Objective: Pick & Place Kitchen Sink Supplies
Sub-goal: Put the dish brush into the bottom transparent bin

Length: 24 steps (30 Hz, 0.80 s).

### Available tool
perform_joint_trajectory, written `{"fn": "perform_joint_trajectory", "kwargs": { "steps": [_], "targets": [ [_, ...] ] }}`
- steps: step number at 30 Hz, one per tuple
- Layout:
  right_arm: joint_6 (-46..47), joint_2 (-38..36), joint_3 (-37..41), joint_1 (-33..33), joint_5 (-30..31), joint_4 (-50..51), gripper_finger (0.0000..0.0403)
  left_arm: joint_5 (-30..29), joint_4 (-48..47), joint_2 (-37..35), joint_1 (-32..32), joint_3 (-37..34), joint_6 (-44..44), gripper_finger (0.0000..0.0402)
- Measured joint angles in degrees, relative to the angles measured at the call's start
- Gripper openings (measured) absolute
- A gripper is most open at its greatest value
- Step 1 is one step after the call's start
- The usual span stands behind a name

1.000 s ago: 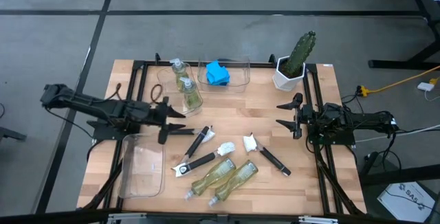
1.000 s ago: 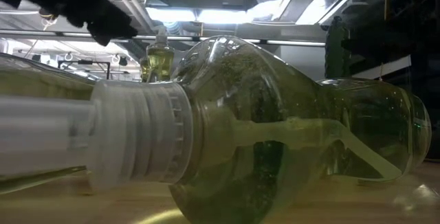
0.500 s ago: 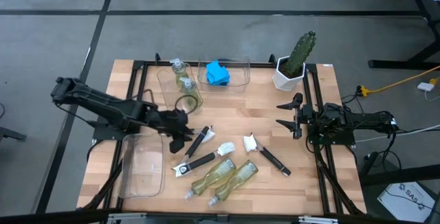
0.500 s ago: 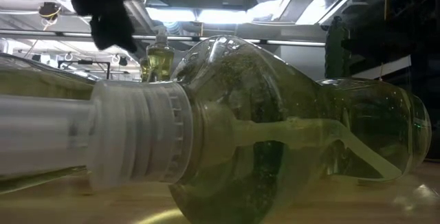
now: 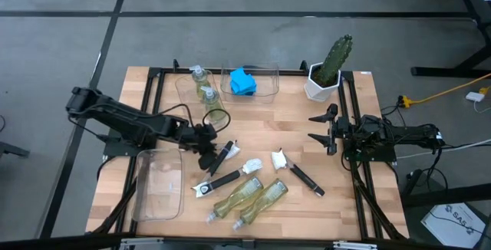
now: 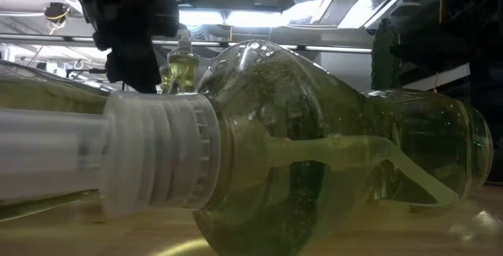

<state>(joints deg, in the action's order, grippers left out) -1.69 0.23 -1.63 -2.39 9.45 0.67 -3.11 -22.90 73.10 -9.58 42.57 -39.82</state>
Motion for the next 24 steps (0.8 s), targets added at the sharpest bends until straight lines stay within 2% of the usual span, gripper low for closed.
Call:
{"fn": "perform_joint_trajectory", "kwargs": {
  "steps": [8,20,24],
  "targets": [
    [-0.1,0.0,0.0,0.0,0.0,0.0,0.0284,-7.8,-0.5,3.0,-0.5,0.0,-1.5,0.018],
    [0.0,0.0,0.0,0.0,0.0,0.0,0.0284,-9.9,-0.4,5.7,-2.7,0.0,-12.8,0.018],
    [0.0,0.0,0.0,0.0,0.0,0.0,0.0284,-9.8,-0.1,6.8,-3.8,1.2,-14.0,0.018]
  ]
}}
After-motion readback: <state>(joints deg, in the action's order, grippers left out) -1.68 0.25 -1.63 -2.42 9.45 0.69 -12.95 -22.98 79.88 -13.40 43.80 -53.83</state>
